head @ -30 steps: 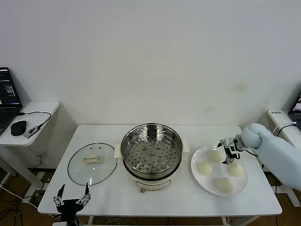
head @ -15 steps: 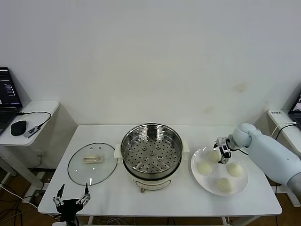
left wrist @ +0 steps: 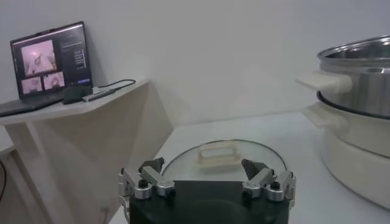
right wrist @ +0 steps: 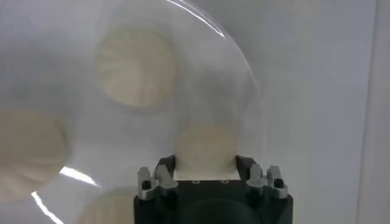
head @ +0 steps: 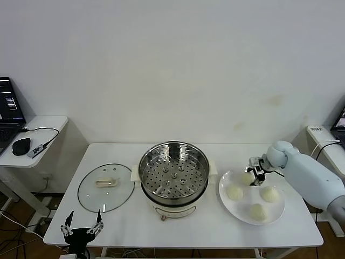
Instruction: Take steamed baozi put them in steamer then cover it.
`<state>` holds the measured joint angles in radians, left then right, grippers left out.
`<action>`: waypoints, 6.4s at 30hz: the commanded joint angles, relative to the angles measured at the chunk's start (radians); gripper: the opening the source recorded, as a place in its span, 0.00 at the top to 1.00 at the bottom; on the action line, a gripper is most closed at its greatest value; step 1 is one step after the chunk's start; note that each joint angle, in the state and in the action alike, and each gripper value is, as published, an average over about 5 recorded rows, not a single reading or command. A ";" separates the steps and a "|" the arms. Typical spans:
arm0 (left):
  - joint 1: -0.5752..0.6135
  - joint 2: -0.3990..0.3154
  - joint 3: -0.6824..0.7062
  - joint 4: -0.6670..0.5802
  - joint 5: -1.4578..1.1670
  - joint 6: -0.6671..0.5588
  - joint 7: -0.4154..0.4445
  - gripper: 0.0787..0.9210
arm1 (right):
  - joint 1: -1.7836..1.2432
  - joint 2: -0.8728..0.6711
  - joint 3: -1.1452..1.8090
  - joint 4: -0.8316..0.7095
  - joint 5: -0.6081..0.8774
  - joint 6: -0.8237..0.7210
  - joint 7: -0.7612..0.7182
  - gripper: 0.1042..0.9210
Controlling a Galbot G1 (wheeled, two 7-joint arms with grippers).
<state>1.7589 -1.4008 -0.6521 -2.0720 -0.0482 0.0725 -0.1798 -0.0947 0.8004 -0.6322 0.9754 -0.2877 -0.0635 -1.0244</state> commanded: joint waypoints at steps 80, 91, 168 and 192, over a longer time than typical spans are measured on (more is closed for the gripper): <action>-0.055 0.033 -0.053 -0.001 -0.061 0.026 0.014 0.12 | 0.558 0.499 -0.726 0.084 0.070 0.436 0.197 0.39; -0.049 0.033 -0.054 -0.013 -0.060 0.026 0.014 0.12 | 0.677 0.429 -0.731 0.227 0.265 0.321 0.131 0.12; -0.059 0.092 -0.098 0.018 -0.109 0.045 0.021 0.12 | 0.048 -0.073 -0.289 0.333 0.220 -0.249 0.097 0.28; -0.066 0.096 -0.089 0.012 -0.113 0.046 0.022 0.12 | 0.562 -0.251 -0.533 0.540 0.444 -0.307 0.023 0.38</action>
<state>1.6923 -1.3050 -0.7409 -2.0604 -0.1610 0.1182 -0.1582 0.2574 0.6163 -1.0491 1.4409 0.0665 -0.3572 -0.9832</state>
